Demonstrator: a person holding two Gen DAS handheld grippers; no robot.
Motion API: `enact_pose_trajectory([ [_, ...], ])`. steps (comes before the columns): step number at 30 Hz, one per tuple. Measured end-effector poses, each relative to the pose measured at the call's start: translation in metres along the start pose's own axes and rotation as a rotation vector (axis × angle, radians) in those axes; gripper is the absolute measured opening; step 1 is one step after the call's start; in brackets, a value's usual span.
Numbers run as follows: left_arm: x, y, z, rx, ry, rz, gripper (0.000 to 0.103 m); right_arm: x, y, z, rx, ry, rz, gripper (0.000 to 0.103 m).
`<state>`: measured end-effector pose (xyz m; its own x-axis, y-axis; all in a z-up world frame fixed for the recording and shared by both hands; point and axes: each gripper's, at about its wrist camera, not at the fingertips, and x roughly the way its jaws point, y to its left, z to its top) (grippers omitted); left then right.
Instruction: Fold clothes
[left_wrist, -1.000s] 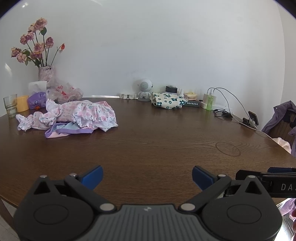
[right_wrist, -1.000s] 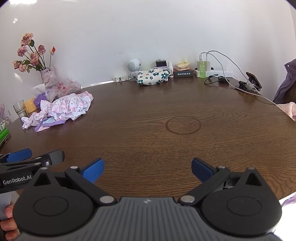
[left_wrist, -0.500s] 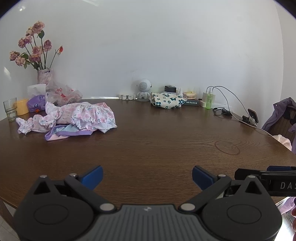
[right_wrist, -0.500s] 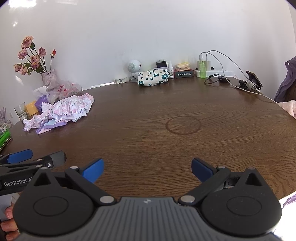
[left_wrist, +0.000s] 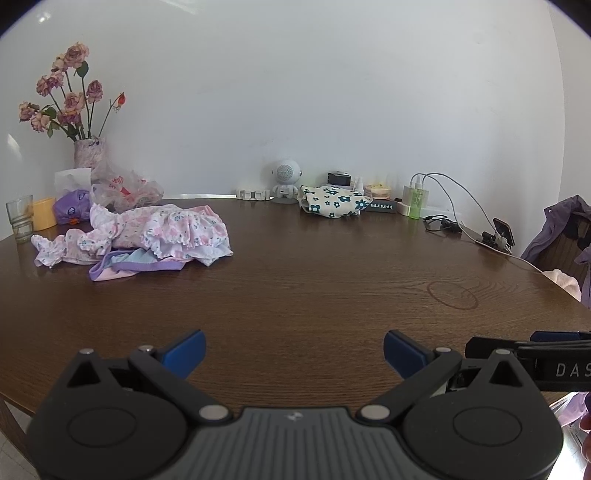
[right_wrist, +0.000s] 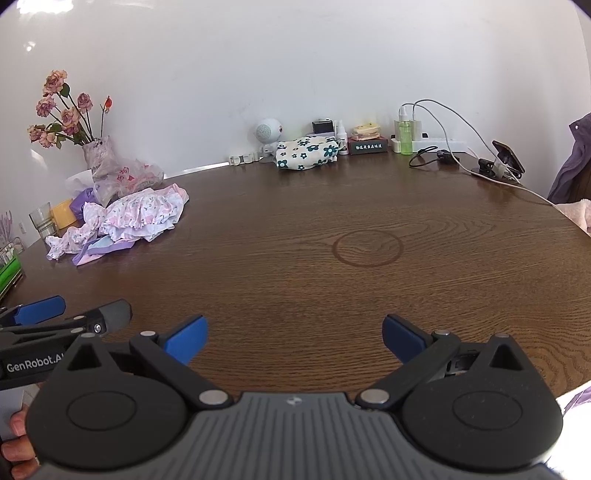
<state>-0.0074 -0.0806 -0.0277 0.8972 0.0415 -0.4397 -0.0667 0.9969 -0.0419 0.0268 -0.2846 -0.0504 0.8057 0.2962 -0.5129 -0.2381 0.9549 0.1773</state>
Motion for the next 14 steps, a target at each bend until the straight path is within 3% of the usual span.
enact_pose_trajectory([
  [14, -0.0006, 0.0007, -0.0001, -0.002, -0.007, 0.006, 0.103, 0.0030, -0.0010, -0.0005, 0.000, 0.010, 0.001, 0.103],
])
